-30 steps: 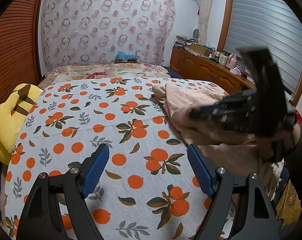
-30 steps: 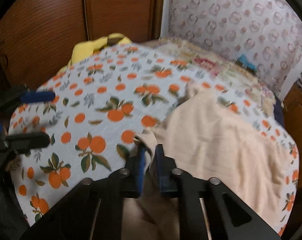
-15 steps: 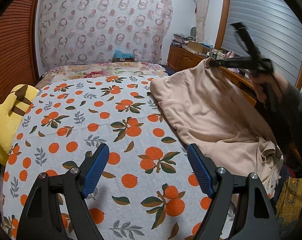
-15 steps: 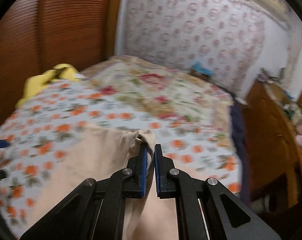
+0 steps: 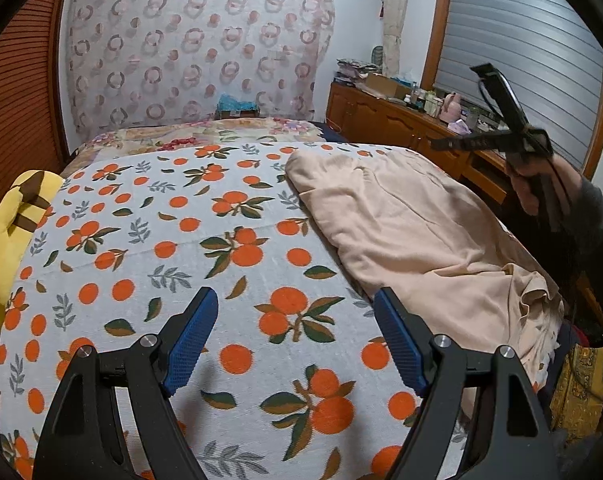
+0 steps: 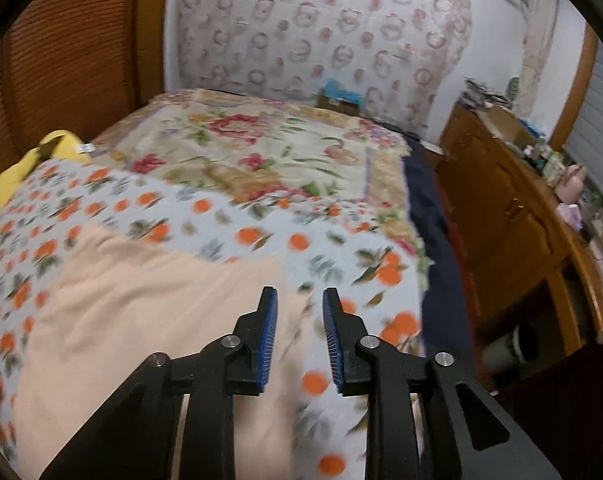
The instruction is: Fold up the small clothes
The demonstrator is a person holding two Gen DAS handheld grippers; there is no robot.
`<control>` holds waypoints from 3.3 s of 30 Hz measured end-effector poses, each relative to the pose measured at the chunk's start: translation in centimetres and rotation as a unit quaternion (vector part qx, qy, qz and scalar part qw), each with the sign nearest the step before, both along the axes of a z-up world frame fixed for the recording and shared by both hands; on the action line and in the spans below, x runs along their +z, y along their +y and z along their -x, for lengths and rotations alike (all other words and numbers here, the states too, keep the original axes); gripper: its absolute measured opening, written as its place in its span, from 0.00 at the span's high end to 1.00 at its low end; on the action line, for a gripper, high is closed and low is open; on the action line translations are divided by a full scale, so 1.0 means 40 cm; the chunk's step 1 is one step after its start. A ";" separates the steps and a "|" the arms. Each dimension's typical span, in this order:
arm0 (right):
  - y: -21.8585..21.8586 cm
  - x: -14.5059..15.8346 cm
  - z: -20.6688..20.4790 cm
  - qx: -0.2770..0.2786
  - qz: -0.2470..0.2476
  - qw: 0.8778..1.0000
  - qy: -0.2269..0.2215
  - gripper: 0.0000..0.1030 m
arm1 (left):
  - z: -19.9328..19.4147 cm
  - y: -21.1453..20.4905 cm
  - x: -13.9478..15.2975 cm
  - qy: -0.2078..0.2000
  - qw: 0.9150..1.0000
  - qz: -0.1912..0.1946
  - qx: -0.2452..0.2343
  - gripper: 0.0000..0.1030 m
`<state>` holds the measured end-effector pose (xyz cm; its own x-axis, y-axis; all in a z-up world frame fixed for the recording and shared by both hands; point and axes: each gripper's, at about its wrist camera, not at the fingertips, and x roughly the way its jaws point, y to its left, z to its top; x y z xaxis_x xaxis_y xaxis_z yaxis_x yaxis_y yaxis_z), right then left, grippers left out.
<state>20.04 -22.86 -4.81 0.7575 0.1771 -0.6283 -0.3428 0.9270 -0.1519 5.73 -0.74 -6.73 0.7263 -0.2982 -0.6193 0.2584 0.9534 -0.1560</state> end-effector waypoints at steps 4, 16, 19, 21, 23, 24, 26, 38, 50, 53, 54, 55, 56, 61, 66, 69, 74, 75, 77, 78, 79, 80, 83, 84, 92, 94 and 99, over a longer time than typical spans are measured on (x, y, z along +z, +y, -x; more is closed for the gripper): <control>-0.049 -0.025 0.045 0.011 -0.011 1.000 0.018 0.55 | 0.000 -0.020 0.002 0.001 1.000 -0.007 -0.009 0.22; -0.086 -0.069 0.388 0.084 -0.039 0.995 0.033 0.55 | 0.040 -0.134 -0.010 0.024 0.996 -0.010 -0.088 0.24; -0.100 -0.084 0.456 0.090 -0.045 0.994 0.046 0.55 | 0.054 -0.158 -0.008 0.037 0.993 0.000 -0.111 0.35; -0.113 -0.104 0.487 0.090 -0.044 0.993 0.056 0.55 | 0.062 -0.167 -0.009 0.041 0.993 -0.003 -0.115 0.36; -0.114 -0.123 0.506 0.090 -0.034 0.993 0.066 0.55 | 0.064 -0.174 -0.009 0.040 0.993 -0.009 -0.115 0.36; -0.119 -0.131 0.517 0.089 -0.028 0.993 0.069 0.55 | 0.064 -0.175 -0.009 0.040 0.993 -0.010 -0.114 0.36; -0.136 -0.140 0.523 0.089 -0.022 0.992 0.081 0.67 | 0.061 -0.172 -0.010 0.040 0.993 -0.009 -0.109 0.36; -0.175 -0.087 0.576 0.102 -0.010 0.991 0.082 0.93 | -0.011 -0.137 0.021 0.025 0.997 -0.020 -0.074 0.36; -0.154 0.026 0.358 0.076 -0.011 0.997 0.008 0.45 | -0.261 -0.123 0.051 0.023 0.996 -0.057 -0.057 0.34; -0.132 0.028 0.263 0.074 -0.023 0.997 0.007 0.43 | -0.319 -0.129 0.041 0.036 0.997 -0.052 -0.054 0.34; -0.121 0.027 0.228 0.074 -0.025 0.997 0.008 0.42 | -0.333 -0.130 0.037 0.040 0.997 -0.051 -0.053 0.34; -0.112 0.022 0.196 0.074 -0.025 0.997 0.009 0.41 | -0.345 -0.131 0.032 0.043 0.996 -0.052 -0.050 0.34; -0.101 0.012 0.164 0.072 -0.025 0.997 0.012 0.41 | -0.361 -0.131 0.025 0.048 0.996 -0.053 -0.047 0.34; -0.069 -0.043 -0.005 0.057 -0.038 0.997 0.046 0.41 | -0.419 -0.130 0.009 0.060 0.996 -0.060 -0.038 0.34; -0.068 -0.079 -0.096 0.047 -0.070 0.993 0.083 0.41 | -0.471 -0.125 -0.007 0.074 0.995 -0.052 -0.033 0.34; -0.061 -0.071 -0.119 0.054 -0.074 0.992 0.084 0.41 | -0.497 -0.128 -0.016 0.085 0.995 -0.037 -0.040 0.37; -0.061 -0.078 -0.133 0.058 -0.071 0.993 0.078 0.41 | -0.524 -0.137 -0.038 0.103 0.993 -0.015 -0.058 0.47; -0.058 -0.078 -0.133 0.059 -0.071 0.993 0.078 0.42 | -0.531 -0.140 -0.045 0.111 0.992 -0.008 -0.065 0.48; -0.056 -0.084 -0.136 0.067 -0.077 0.992 0.079 0.55 | -0.536 -0.143 -0.045 0.104 0.992 -0.003 -0.070 0.54; -0.057 -0.083 -0.133 0.070 -0.078 0.991 0.079 0.64 | -0.537 -0.143 -0.043 0.104 0.992 -0.001 -0.071 0.68; -0.057 -0.083 -0.132 0.075 -0.080 0.990 0.084 0.82 | -0.538 -0.143 -0.044 0.108 0.991 0.006 -0.074 0.77; -0.055 -0.083 -0.127 0.087 -0.092 0.987 0.095 0.89 | -0.538 -0.142 -0.043 0.112 0.991 0.012 -0.078 0.88; -0.043 -0.056 -0.076 0.087 -0.077 0.992 0.040 0.91 | -0.517 -0.142 -0.025 0.112 0.990 0.019 -0.086 0.92; -0.044 -0.039 -0.053 0.094 -0.090 0.991 0.028 0.91 | -0.496 -0.142 0.001 0.097 0.991 0.020 -0.088 0.92; -0.079 0.155 0.167 0.083 -0.120 0.982 -0.118 0.91 | -0.299 -0.100 0.288 -0.048 0.994 0.055 -0.086 0.92; -0.089 0.212 0.235 0.084 -0.127 0.977 -0.152 0.91 | -0.244 -0.086 0.362 -0.083 0.991 0.059 -0.087 0.92; -0.093 0.347 0.404 0.097 -0.136 0.960 -0.225 0.92 | -0.081 -0.056 0.544 -0.164 0.980 0.065 -0.091 0.92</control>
